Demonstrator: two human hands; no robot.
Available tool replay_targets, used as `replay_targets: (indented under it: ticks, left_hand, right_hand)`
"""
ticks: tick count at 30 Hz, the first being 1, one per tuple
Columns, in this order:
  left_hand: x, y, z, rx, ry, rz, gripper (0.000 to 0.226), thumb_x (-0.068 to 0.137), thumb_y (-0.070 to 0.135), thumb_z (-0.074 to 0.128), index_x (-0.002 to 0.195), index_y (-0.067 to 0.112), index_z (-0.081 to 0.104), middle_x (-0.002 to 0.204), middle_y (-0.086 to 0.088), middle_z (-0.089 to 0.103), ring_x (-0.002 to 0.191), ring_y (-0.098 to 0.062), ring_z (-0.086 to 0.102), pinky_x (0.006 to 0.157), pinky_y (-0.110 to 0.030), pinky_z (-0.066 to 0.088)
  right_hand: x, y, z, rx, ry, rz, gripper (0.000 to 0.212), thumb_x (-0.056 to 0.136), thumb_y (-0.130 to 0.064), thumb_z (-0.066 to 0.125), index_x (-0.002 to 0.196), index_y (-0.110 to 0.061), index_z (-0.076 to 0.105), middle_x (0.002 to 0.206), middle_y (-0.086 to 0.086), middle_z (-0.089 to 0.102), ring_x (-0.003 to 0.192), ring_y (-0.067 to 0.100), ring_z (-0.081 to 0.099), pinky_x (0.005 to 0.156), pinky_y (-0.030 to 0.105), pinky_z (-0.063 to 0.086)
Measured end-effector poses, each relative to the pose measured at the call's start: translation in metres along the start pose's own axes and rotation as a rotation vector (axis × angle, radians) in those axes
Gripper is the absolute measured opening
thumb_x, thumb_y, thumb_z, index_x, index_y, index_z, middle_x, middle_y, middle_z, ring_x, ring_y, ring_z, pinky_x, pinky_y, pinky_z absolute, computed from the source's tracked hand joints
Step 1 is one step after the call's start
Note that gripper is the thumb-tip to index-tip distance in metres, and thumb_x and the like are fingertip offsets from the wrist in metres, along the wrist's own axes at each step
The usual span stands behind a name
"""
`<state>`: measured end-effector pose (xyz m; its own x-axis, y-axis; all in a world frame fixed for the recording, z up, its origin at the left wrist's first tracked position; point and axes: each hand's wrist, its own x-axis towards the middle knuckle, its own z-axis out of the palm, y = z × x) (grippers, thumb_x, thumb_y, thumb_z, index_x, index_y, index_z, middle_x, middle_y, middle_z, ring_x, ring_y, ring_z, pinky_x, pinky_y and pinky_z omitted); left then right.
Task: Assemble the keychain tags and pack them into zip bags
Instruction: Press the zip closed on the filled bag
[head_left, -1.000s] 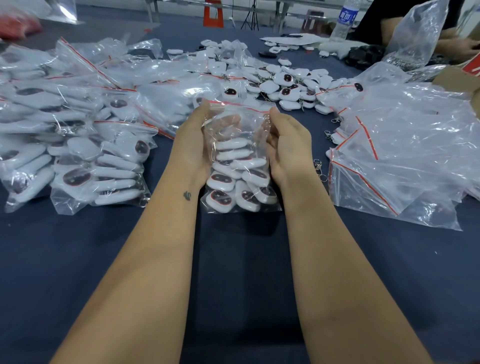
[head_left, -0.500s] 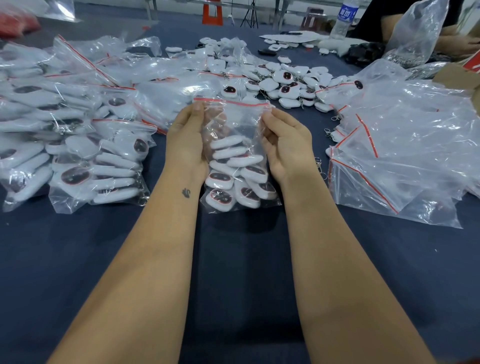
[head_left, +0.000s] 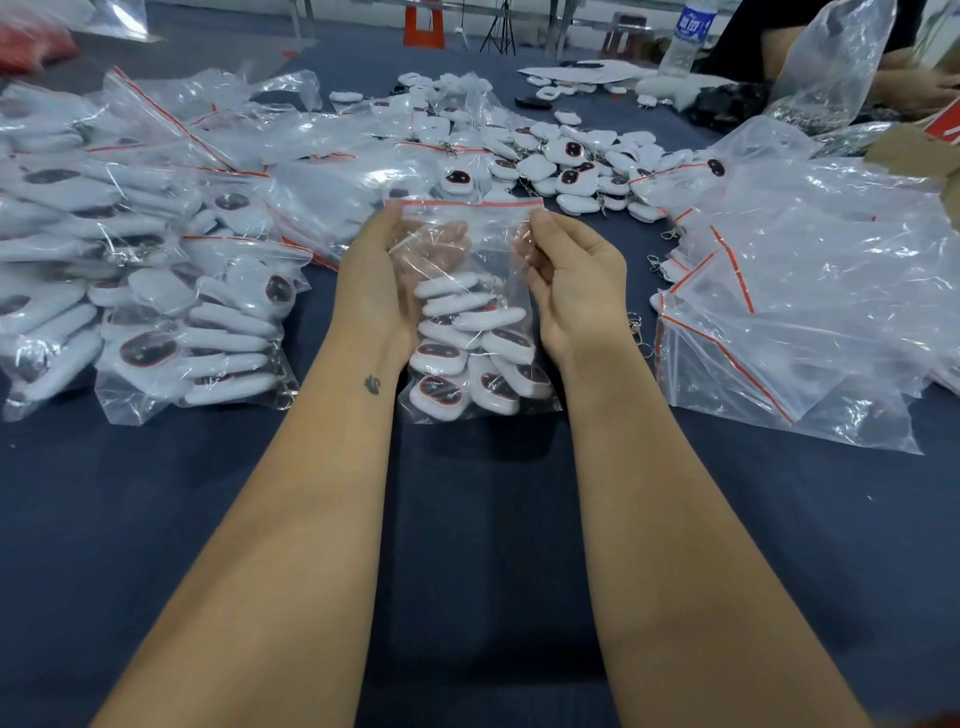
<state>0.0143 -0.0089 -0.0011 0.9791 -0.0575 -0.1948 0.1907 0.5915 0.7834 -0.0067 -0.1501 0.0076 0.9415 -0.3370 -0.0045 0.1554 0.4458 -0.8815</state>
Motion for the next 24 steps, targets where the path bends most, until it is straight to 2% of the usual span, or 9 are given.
replay_targets:
  ticks: [3,6,11,16,19,24]
  left_hand:
    - [0.0005,0.0004,0.0002,-0.038,0.059,0.089,0.014,0.098,0.014,0.054,0.092,0.005,0.062,0.077,-0.007,0.071,0.063,-0.021,0.067,0.066,-0.036,0.058]
    - [-0.0010,-0.0020,0.0012,-0.015,0.075,0.183,0.011,0.097,0.004,0.054,0.088,0.004,0.060,0.075,-0.009,0.068,0.064,-0.022,0.065,0.070,-0.039,0.057]
    - [-0.0041,-0.0020,0.0042,-0.050,0.072,0.214,0.016,0.096,0.000,0.054,0.082,0.006,0.059,0.071,-0.008,0.065,0.063,-0.021,0.063,0.070,-0.037,0.056]
    - [-0.0073,-0.0003,0.0053,-0.084,0.067,0.237,0.016,0.095,0.001,0.054,0.080,0.006,0.058,0.067,-0.005,0.065,0.060,-0.017,0.064,0.062,-0.031,0.056]
    - [-0.0087,-0.0002,0.0067,-0.071,0.074,0.241,0.016,0.096,0.002,0.054,0.081,0.004,0.059,0.069,-0.007,0.065,0.059,-0.017,0.062,0.060,-0.029,0.056]
    - [-0.0067,0.0003,0.0051,-0.069,0.128,0.190,0.010,0.094,0.008,0.060,0.084,0.006,0.062,0.073,-0.009,0.067,0.063,-0.022,0.064,0.069,-0.035,0.057]
  right_hand:
    - [0.0003,0.0011,-0.0001,-0.047,0.030,-0.024,0.015,0.093,-0.008,0.064,0.079,-0.009,0.067,0.060,-0.004,0.065,0.055,0.004,0.060,0.058,0.017,0.051]
    - [0.0018,0.0028,0.0000,-0.115,0.058,-0.044,0.016,0.095,-0.009,0.062,0.079,-0.010,0.065,0.062,-0.003,0.062,0.055,0.005,0.056,0.059,0.017,0.050]
    - [0.0039,0.0062,0.0026,-0.195,0.095,-0.045,0.019,0.098,-0.010,0.057,0.080,-0.007,0.061,0.064,0.000,0.056,0.055,0.009,0.047,0.060,0.020,0.045]
    - [0.0042,0.0044,0.0040,-0.072,0.061,0.034,0.016,0.094,-0.004,0.061,0.078,-0.007,0.064,0.061,-0.001,0.061,0.052,0.008,0.054,0.054,0.019,0.049]
    - [0.0048,0.0070,0.0037,-0.137,0.039,0.033,0.018,0.094,-0.006,0.062,0.076,-0.009,0.065,0.062,0.000,0.061,0.055,0.010,0.052,0.057,0.023,0.049]
    - [0.0064,0.0101,0.0030,-0.155,0.052,0.010,0.018,0.091,-0.006,0.063,0.074,-0.012,0.065,0.061,0.001,0.060,0.062,0.018,0.053,0.074,0.039,0.050]
